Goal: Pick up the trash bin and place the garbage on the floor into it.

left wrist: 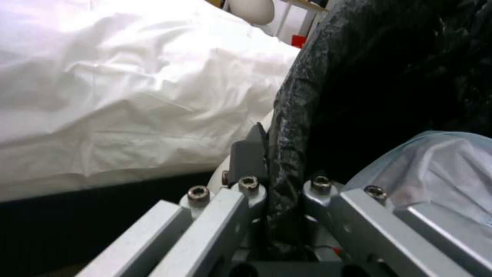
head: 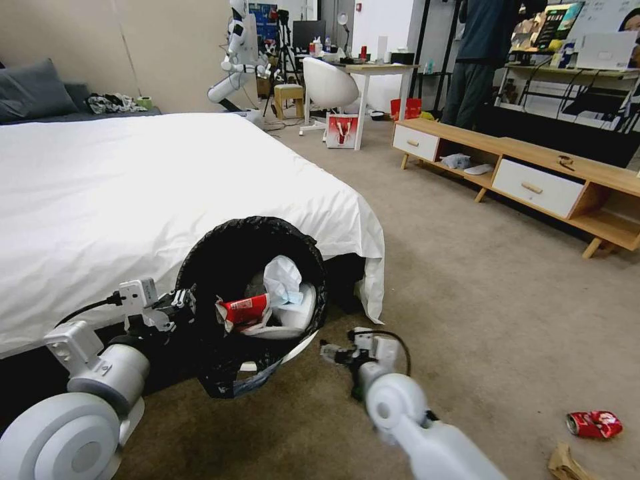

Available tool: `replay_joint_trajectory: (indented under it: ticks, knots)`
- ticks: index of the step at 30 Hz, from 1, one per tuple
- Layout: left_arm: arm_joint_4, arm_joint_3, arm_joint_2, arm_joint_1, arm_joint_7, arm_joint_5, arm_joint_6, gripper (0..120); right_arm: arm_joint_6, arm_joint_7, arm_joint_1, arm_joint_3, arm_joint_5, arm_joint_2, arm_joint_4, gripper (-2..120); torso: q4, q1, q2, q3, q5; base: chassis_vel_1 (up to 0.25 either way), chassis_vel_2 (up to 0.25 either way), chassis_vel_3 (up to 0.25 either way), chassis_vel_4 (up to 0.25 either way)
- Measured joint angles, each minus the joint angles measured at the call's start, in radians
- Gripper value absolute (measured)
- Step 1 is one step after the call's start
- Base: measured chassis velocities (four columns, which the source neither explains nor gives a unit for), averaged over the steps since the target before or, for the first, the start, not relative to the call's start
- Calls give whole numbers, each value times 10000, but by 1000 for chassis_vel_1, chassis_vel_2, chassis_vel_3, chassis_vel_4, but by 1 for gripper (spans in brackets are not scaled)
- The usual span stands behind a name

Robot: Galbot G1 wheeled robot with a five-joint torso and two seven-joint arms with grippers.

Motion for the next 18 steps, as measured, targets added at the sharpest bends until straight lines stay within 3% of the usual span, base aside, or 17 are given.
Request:
replay_joint_trajectory:
  ticks: [9, 18]
  knots:
    - [23, 43, -31, -15, -5, 22, -23, 2, -719, 2053, 603, -200, 974, 742, -1104, 100, 0, 0, 0, 0, 0, 0, 0, 0, 0]
    - [24, 0, -32, 7, -6, 39, -38, 2, -782, 2893, 827, -306, 893, 1121, -2002, 100, 1, 0, 0, 0, 2, 0, 0, 0, 0]
